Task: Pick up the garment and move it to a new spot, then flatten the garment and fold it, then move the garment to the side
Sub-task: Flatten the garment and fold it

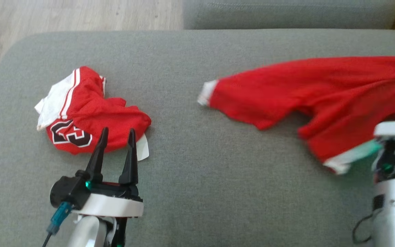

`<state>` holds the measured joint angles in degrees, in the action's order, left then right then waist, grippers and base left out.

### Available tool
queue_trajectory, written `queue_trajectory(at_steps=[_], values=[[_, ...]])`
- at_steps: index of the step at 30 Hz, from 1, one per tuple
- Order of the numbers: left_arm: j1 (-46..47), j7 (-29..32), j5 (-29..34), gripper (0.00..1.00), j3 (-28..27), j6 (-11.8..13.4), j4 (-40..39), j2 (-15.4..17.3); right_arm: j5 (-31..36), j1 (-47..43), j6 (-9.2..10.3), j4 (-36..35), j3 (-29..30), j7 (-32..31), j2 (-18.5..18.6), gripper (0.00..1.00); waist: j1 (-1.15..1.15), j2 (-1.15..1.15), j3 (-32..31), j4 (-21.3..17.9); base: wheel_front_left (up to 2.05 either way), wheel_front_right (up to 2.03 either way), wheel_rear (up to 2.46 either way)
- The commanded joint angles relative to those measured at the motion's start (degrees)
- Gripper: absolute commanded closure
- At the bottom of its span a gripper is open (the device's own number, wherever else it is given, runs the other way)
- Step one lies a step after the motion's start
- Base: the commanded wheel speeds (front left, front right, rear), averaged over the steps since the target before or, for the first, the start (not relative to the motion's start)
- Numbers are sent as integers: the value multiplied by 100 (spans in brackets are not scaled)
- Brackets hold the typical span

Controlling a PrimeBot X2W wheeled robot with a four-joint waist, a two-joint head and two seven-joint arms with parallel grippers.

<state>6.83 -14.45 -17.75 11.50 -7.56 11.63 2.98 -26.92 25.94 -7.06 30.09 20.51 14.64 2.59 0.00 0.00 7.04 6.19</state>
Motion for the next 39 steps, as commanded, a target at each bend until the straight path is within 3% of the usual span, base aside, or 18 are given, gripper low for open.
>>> queue_trajectory(at_steps=[1,6,11,13,14,16,22,23,24,27,31,35,39], values=[[149,-54,-53,0,-175,9,-184,2,231,504,-43,-403,64,36,46,100,0,0,-80,-31,0,0,0],[104,-54,-123,0,-171,8,-211,-3,705,1009,-43,-894,148,35,296,100,0,0,-179,-24,0,0,0],[37,-54,-210,0,-163,8,-257,-8,1216,1429,-43,-1522,-522,-258,541,100,0,0,-246,29,0,0,0],[11,-54,-248,0,-139,8,-275,-8,1356,1375,-43,-1683,-1003,-473,500,100,0,0,-239,60,0,0,0],[-1,-54,-281,0,-104,8,-269,-9,1432,1193,-43,-1707,-1580,-690,463,100,0,0,-208,100,0,0,0],[14,-54,-306,0,-71,8,-252,-9,1394,906,-43,-1547,-2195,-867,405,100,0,0,-171,141,0,0,0],[96,-55,-331,0,-9,8,-197,-10,1205,63,-43,-309,-4185,-973,240,100,0,0,-78,236,0,0,0],[104,-55,-329,0,-6,8,-183,-10,1140,-11,-43,-67,-4445,-943,195,70,0,0,-72,243,0,0,0],[111,-55,-326,0,-2,8,-168,-10,1107,-54,-43,169,-4699,-913,159,0,0,0,-66,248,0,0,0],[124,-55,-319,0,14,8,-142,-10,955,-84,-43,697,-5266,-749,80,0,0,0,-69,256,0,0,0],[97,-55,-296,0,-48,8,-121,-10,683,51,-43,986,-5480,-362,41,0,0,0,-130,188,0,0,0],[60,-55,-296,0,-101,8,-148,-10,571,197,-43,943,-5170,-81,34,0,0,0,-224,69,0,0,0],[9,-55,-316,0,-124,8,-241,-10,690,124,-43,568,-4480,20,87,0,0,0,-312,-80,0,0,0]])
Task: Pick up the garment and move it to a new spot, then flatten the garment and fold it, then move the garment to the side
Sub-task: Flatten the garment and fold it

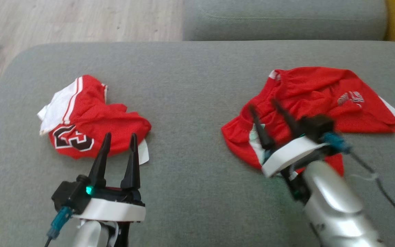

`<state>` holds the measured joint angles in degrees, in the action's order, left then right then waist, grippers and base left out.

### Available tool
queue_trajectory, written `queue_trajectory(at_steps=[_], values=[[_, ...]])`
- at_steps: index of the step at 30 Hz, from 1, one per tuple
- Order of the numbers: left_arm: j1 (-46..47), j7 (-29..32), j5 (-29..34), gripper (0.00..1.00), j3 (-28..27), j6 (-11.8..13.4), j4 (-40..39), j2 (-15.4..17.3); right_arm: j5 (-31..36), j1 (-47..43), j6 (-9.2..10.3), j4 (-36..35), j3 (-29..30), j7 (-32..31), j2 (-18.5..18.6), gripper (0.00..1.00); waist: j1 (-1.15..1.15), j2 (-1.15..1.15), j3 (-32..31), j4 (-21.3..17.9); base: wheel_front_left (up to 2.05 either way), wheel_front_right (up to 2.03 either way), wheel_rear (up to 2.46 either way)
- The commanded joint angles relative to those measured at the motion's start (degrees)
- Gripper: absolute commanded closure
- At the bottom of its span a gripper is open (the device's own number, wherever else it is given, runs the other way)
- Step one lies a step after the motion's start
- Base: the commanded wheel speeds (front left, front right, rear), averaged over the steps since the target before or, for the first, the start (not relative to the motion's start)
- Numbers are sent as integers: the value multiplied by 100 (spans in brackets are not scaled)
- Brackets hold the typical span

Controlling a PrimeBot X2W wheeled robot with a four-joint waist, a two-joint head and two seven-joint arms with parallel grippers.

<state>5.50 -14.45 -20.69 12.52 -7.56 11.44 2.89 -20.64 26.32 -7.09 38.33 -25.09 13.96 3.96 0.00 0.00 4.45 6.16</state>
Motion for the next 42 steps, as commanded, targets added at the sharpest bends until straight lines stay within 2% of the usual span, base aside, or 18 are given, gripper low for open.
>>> queue_trajectory(at_steps=[1,8,14,20,24,29,34,40,42], values=[[131,-55,-26,0,-235,8,-247,-1,129,23,-40,-399,277,95,-19,0,0,0,-74,-122,0,0,0],[121,-55,-59,0,-258,8,-461,-1,850,-845,-40,-1934,1634,102,8,0,0,0,-116,-430,0,0,0],[138,-55,-41,0,-182,8,-478,-1,1027,-1566,-40,-2518,2181,103,-80,0,0,0,-103,-588,0,0,0],[175,-55,-47,0,-113,8,-440,-2,847,-2092,-40,-2548,2183,103,-105,0,0,0,-35,-687,0,0,0],[223,-55,-47,0,-84,8,-427,-2,956,-2150,-40,-2403,2192,103,-107,0,0,0,21,-689,0,0,0],[259,-55,-58,0,-42,8,-396,-2,971,-2127,-40,-1735,2435,104,-107,0,0,0,82,-627,0,0,0],[308,-55,-69,0,24,8,-351,-2,593,-1745,-40,-951,2529,99,-108,0,0,0,179,-533,0,0,0],[404,-55,-64,0,88,8,-289,-2,-106,-1119,-40,7,2301,-182,-108,0,0,0,289,-369,0,0,0],[421,-55,-64,0,89,8,-271,-2,-166,-971,-40,249,2197,-218,-108,88,0,0,300,-316,0,0,0]])
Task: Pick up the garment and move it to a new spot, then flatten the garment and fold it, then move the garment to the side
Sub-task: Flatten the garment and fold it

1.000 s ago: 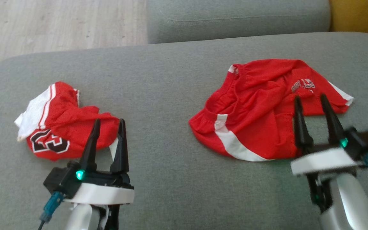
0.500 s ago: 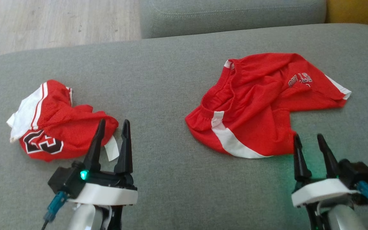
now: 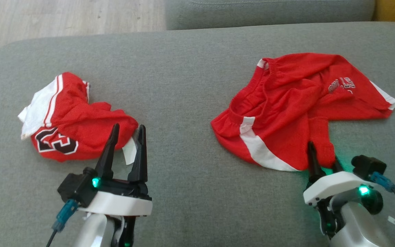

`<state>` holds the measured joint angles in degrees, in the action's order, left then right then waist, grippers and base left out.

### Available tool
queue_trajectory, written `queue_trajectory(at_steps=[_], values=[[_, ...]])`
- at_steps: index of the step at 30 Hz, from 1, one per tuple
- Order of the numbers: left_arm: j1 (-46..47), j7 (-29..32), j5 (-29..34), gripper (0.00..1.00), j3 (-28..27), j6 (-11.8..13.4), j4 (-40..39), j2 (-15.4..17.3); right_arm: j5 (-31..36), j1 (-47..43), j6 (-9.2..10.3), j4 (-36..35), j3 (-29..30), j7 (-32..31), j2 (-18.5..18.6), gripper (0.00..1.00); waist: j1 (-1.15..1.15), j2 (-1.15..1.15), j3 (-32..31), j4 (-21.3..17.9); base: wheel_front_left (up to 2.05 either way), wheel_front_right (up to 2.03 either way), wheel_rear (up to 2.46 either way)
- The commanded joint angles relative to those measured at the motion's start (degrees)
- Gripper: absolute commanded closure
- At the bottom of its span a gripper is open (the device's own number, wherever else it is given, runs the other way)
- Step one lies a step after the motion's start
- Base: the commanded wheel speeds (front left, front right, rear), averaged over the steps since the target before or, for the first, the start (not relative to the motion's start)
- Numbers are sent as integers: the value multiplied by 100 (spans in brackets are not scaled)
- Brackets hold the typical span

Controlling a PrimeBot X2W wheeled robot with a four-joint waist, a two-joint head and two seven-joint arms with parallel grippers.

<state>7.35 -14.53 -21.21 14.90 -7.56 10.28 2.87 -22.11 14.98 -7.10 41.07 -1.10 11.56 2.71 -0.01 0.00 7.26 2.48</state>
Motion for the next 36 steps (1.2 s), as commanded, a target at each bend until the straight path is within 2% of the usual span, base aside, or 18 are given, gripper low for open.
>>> queue_trajectory(at_steps=[1,4,7,10,11,15,21,22,23,26,28,36], values=[[238,-47,-11,0,-159,8,-148,1,-46,223,-39,54,-252,38,17,100,1,0,19,66,0,0,0],[222,-47,-8,0,-204,8,-142,1,-75,360,-39,185,-278,152,17,100,1,0,6,71,0,0,0],[160,-47,-1,0,-297,8,-145,1,208,449,-39,116,-5,291,18,100,1,0,-56,-3,0,0,0],[126,-47,-14,0,-337,8,-184,1,662,451,-39,-145,549,328,75,100,1,0,-95,-100,0,0,0],[126,-47,-14,0,-337,8,-184,1,662,451,-39,-145,549,328,75,100,1,0,-95,-100,0,0,0],[102,-47,-26,0,-319,8,-207,1,1346,422,-39,-584,1426,336,180,100,1,0,-154,-182,0,0,0],[109,-47,-58,0,-284,8,-238,1,2356,429,-39,-1074,2290,43,196,100,1,0,-165,-185,0,0,0],[110,-47,-63,0,-276,8,-240,1,2511,442,-39,-1132,2405,22,182,11,1,0,-161,-177,0,0,0],[110,-47,-66,0,-269,8,-239,1,2609,462,-39,-1164,2491,-7,158,0,1,0,-156,-167,0,0,0],[112,-47,-66,0,-259,8,-227,1,2762,506,-39,-1280,2524,36,83,0,1,0,-144,-130,0,0,0],[113,-47,-63,0,-273,8,-228,1,2692,504,-39,-1419,2337,155,46,0,1,0,-138,-114,0,0,0],[116,-47,-49,0,-325,8,-268,0,1574,-88,-39,-2449,850,339,19,0,1,0,-154,-127,0,0,0]])
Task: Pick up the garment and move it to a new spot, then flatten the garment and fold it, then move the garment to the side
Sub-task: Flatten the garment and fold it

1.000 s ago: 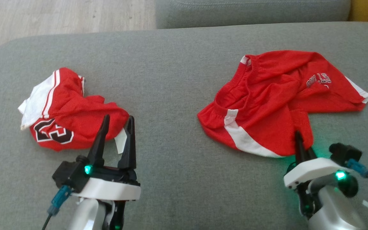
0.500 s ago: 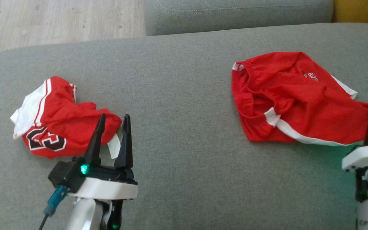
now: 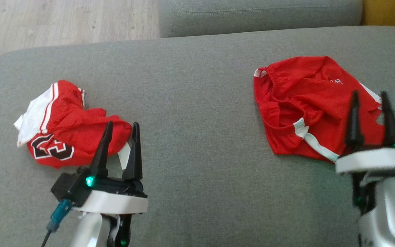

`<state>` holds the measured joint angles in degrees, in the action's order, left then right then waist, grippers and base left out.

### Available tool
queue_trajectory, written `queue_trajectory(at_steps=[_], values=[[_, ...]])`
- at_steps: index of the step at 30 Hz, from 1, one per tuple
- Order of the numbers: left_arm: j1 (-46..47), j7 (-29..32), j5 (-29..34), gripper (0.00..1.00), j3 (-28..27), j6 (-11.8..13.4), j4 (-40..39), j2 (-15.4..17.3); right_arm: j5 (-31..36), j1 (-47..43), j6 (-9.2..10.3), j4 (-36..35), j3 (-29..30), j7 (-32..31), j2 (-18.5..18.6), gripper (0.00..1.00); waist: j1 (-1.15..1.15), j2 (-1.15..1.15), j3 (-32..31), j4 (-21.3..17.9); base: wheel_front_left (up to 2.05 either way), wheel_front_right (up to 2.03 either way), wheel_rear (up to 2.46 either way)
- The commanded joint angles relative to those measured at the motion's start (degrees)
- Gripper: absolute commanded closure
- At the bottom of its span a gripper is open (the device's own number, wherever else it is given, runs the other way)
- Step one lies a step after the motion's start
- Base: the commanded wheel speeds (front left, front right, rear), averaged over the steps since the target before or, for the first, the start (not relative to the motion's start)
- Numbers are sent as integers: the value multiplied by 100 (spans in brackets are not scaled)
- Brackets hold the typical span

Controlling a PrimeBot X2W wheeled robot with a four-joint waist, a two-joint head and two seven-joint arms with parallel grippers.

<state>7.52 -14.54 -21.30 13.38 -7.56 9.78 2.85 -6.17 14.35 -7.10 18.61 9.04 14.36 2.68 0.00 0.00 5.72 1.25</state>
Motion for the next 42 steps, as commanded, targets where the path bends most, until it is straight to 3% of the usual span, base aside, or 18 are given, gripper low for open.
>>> queue_trajectory(at_steps=[1,6,13,28,34,35,36,37,42], values=[[99,-46,-40,0,-168,8,-224,3,-135,-163,-39,-364,-305,60,22,0,0,0,-4,-8,0,0,0],[73,-46,-45,0,-120,8,-240,3,-466,-701,-39,-597,-736,62,21,0,0,0,-35,-12,0,0,0],[99,-46,-17,0,-80,8,-220,3,-493,-690,-39,-501,-854,62,21,0,0,0,-13,58,0,0,0],[146,-46,-75,0,88,8,-148,3,-836,361,-39,1373,-1012,-145,21,0,0,0,138,394,0,0,0],[179,-46,-116,0,182,8,-121,3,-849,916,-39,2350,-820,-384,21,0,0,0,228,545,0,0,0],[182,-46,-122,0,197,8,-112,3,-888,992,-39,2476,-834,-376,21,10,0,0,232,567,0,0,0],[185,-46,-128,0,210,8,-104,3,-924,1058,-39,2580,-866,-351,21,93,0,0,236,589,0,0,0],[185,-46,-132,0,212,8,-97,3,-953,1119,-39,2665,-926,-312,21,100,0,0,236,603,0,0,0],[200,-46,-131,0,187,8,-93,3,-1148,1328,-39,2743,-1484,-90,20,100,0,0,259,650,0,0,0]])
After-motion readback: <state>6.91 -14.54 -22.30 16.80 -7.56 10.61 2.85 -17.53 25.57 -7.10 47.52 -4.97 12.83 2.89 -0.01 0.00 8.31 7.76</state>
